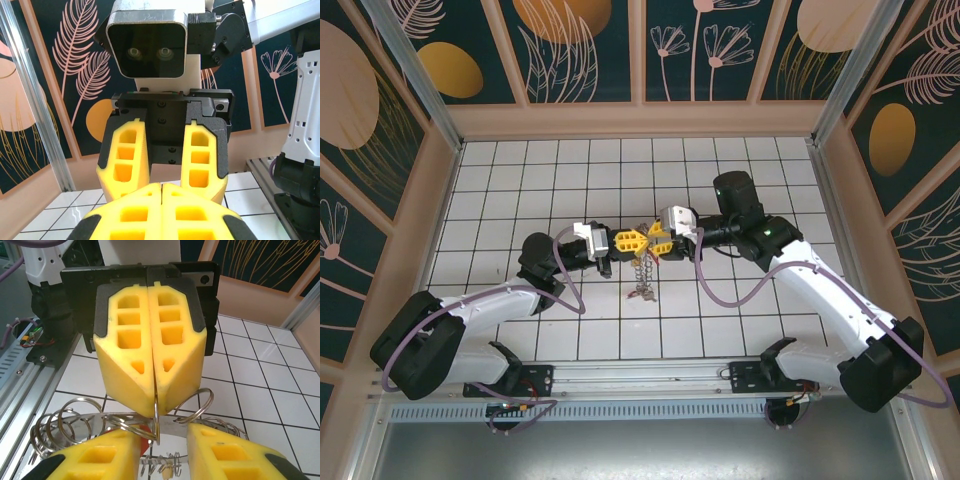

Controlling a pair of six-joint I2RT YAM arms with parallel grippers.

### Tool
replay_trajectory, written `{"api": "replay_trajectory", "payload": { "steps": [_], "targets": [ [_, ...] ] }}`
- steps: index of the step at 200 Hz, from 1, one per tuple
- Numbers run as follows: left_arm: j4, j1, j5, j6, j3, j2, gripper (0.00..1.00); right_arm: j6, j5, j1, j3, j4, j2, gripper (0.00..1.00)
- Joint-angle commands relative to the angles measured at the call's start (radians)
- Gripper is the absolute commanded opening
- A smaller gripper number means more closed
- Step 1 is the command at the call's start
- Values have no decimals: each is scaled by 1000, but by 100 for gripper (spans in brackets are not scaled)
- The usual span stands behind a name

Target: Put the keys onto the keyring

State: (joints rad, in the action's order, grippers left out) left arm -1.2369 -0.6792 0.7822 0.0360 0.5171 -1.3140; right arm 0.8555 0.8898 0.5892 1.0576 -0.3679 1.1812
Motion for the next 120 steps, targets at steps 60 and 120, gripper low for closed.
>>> {"api": "replay_trajectory", "payload": {
  "steps": [60,120],
  "targets": [
    [-49,-2,17,15,43,-7,0,33,25,11,29,-22,-22,22],
    [-42,-3,21,16,38,-11,0,33,44,12,38,-21,-19,15]
  ]
}}
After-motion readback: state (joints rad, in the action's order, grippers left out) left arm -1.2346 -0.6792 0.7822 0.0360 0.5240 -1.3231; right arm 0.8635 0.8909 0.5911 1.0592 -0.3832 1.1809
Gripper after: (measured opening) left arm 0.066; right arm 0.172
